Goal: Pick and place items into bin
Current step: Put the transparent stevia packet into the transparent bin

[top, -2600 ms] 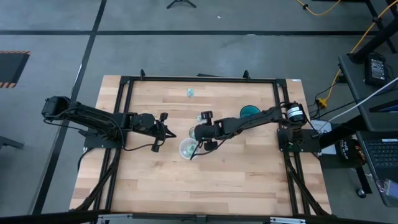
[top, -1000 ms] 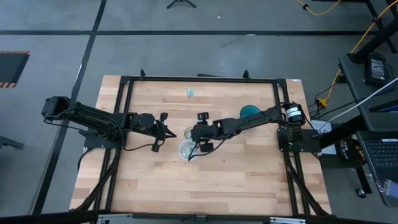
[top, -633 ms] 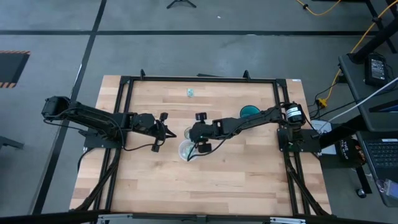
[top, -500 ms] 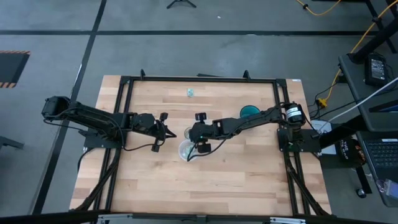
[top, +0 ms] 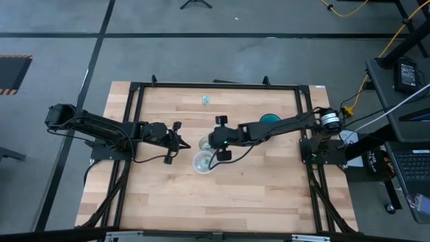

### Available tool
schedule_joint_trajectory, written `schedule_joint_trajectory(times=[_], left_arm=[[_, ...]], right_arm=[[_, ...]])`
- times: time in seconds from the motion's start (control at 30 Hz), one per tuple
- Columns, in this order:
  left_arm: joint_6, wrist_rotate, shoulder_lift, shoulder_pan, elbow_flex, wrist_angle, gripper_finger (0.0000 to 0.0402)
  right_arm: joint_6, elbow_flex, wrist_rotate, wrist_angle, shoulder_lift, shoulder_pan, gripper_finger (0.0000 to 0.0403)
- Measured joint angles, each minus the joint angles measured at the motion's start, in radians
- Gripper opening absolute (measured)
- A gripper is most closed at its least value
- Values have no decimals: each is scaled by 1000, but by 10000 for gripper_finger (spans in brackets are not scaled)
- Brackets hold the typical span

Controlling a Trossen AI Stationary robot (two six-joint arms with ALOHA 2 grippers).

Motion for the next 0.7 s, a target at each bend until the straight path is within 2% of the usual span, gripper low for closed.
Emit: schedule_joint_trajectory(times=[0.17,0.3,0.53,0.7], left_arm=[[-13,-1,0,0,0,17,12],[-5,-75,0,0,0,59,23],[-9,-239,0,3,0,68,75],[-26,-336,0,3,0,57,124]], right_arm=[[2,-112,0,71,-121,4,49],[1,-283,0,264,-224,5,7],[-47,-600,0,701,-360,0,24],[-49,-764,0,997,-375,-23,20]])
